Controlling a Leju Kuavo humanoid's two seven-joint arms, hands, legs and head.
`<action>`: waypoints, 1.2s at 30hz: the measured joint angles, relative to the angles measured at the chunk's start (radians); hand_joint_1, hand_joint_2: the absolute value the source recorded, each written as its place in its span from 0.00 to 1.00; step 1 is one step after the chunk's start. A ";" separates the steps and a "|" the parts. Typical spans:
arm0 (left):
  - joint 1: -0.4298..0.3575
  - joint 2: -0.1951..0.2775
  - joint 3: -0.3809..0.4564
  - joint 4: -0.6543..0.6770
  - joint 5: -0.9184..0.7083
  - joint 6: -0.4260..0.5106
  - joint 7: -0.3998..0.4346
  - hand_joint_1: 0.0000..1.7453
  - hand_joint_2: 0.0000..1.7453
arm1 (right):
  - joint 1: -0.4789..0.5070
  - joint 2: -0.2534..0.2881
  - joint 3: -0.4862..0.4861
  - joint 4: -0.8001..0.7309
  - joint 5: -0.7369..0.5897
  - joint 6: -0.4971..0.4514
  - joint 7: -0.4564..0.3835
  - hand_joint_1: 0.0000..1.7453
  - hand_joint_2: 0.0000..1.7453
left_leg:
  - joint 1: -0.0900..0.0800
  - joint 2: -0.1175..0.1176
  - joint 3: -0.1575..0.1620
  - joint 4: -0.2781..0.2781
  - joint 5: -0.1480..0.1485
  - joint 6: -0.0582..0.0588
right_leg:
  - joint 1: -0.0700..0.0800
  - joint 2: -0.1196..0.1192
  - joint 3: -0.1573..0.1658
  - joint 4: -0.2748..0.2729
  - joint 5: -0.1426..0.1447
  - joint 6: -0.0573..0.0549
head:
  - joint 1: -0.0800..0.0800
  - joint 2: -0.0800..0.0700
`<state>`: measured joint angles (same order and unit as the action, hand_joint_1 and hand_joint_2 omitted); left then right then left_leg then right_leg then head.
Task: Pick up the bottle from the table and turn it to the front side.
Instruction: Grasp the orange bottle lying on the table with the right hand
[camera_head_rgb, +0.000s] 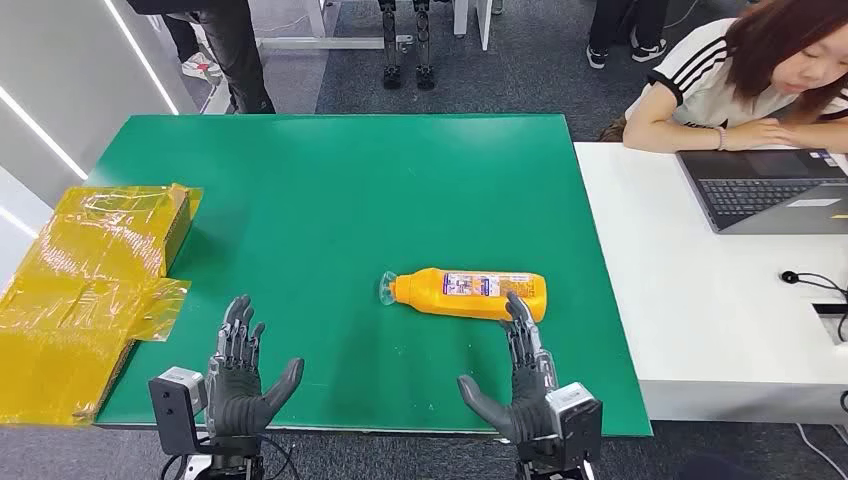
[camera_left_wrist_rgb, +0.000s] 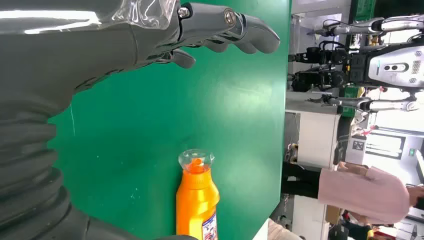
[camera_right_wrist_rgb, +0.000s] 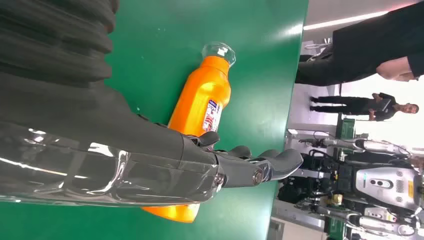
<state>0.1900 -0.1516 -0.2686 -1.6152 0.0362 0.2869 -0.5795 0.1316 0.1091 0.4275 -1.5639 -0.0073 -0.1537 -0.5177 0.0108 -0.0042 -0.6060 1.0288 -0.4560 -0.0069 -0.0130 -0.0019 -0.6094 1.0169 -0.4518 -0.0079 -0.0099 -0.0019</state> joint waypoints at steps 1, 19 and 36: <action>0.000 0.000 0.000 0.000 0.000 0.000 0.001 0.00 1.00 | -0.001 0.000 0.000 0.000 0.010 -0.007 0.000 0.00 1.00 | 0.000 0.000 0.000 0.000 0.000 0.000 | 0.000 0.000 0.000 0.000 0.000 0.000 | 0.000 0.000; -0.037 -0.020 -0.021 0.013 -0.032 -0.047 0.002 0.00 1.00 | -0.137 -0.033 -0.052 0.061 0.646 -0.337 0.077 0.00 1.00 | 0.000 0.000 0.002 0.001 0.000 0.000 | 0.000 0.000 0.001 0.000 0.000 0.000 | 0.000 0.000; -0.172 -0.015 -0.072 0.146 -0.040 -0.171 0.027 0.00 1.00 | -0.680 -0.180 0.046 0.558 0.706 0.158 0.380 0.00 1.00 | 0.000 0.000 0.001 0.003 0.005 0.002 | 0.000 0.001 0.001 0.000 0.006 0.001 | 0.000 0.000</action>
<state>0.0176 -0.1668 -0.3406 -1.4696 -0.0035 0.1155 -0.5522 -0.5482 -0.0711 0.4733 -1.0062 0.6987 0.0039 -0.1373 0.0106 -0.0038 -0.6053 1.0314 -0.4506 -0.0052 -0.0133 -0.0010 -0.6080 1.0171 -0.4454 -0.0065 -0.0097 -0.0019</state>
